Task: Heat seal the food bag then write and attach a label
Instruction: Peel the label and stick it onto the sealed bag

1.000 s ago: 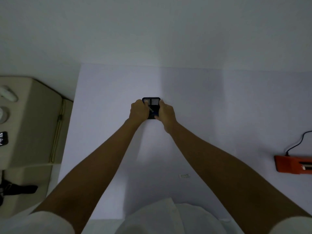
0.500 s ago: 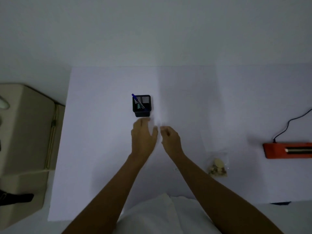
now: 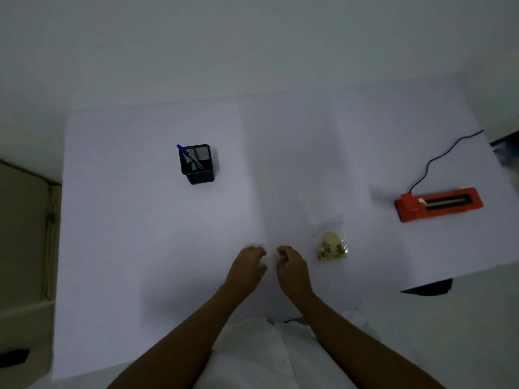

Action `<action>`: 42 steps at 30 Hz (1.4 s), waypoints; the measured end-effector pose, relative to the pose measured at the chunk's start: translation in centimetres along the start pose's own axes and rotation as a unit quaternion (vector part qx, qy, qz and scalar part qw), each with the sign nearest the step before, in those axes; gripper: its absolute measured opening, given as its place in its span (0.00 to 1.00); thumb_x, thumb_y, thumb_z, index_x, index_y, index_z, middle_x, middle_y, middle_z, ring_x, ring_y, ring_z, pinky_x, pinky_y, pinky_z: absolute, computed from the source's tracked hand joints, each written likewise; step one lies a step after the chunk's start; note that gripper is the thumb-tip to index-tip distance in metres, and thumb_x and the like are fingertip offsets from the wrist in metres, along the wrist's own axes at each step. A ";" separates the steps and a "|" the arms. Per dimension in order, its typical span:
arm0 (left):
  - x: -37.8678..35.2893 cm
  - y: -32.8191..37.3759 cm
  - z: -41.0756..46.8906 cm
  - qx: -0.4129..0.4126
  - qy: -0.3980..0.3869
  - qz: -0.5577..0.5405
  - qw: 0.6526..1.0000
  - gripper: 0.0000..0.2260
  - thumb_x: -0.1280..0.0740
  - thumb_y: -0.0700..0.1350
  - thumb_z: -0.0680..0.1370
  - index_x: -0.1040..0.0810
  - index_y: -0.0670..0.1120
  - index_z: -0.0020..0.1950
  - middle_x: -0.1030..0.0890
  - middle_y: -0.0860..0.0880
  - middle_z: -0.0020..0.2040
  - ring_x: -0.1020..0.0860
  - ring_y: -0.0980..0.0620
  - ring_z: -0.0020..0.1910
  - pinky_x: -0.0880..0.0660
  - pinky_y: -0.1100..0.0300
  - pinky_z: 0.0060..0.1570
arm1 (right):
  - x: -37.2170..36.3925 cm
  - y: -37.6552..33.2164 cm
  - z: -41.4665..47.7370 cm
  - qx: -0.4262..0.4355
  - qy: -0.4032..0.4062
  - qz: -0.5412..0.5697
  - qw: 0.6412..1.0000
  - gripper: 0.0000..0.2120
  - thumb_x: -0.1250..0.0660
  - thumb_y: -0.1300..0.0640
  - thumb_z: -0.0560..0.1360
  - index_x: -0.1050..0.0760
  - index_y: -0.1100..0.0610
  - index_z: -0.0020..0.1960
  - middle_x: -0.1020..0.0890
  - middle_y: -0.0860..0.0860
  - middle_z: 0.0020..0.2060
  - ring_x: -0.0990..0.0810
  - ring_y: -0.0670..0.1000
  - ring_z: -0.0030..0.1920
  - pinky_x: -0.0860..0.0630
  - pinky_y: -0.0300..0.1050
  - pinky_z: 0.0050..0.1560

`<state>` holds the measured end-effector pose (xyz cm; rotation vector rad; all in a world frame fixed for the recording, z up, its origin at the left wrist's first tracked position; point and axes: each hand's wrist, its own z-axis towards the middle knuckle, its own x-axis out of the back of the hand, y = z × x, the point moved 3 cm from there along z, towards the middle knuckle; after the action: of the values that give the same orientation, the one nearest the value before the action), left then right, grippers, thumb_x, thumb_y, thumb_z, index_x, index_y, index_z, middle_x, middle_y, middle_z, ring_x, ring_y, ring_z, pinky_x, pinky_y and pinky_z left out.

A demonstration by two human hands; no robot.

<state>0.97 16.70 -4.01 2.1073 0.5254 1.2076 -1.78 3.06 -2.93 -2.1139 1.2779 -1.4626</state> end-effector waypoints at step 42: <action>7.8 3.3 -1.4 0.090 -0.023 -0.280 0.956 0.08 0.35 0.43 0.79 0.17 0.43 0.51 0.17 0.49 0.43 0.21 0.57 0.39 0.25 0.66 0.36 | 4.0 -5.4 0.3 0.154 -0.028 0.038 0.987 0.05 0.35 0.60 0.79 0.21 0.58 0.45 0.21 0.54 0.41 0.25 0.48 0.38 0.31 0.31 0.39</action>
<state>3.69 19.63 3.63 1.9270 1.1541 0.8031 1.61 2.93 2.85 -1.8709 1.0252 -1.4501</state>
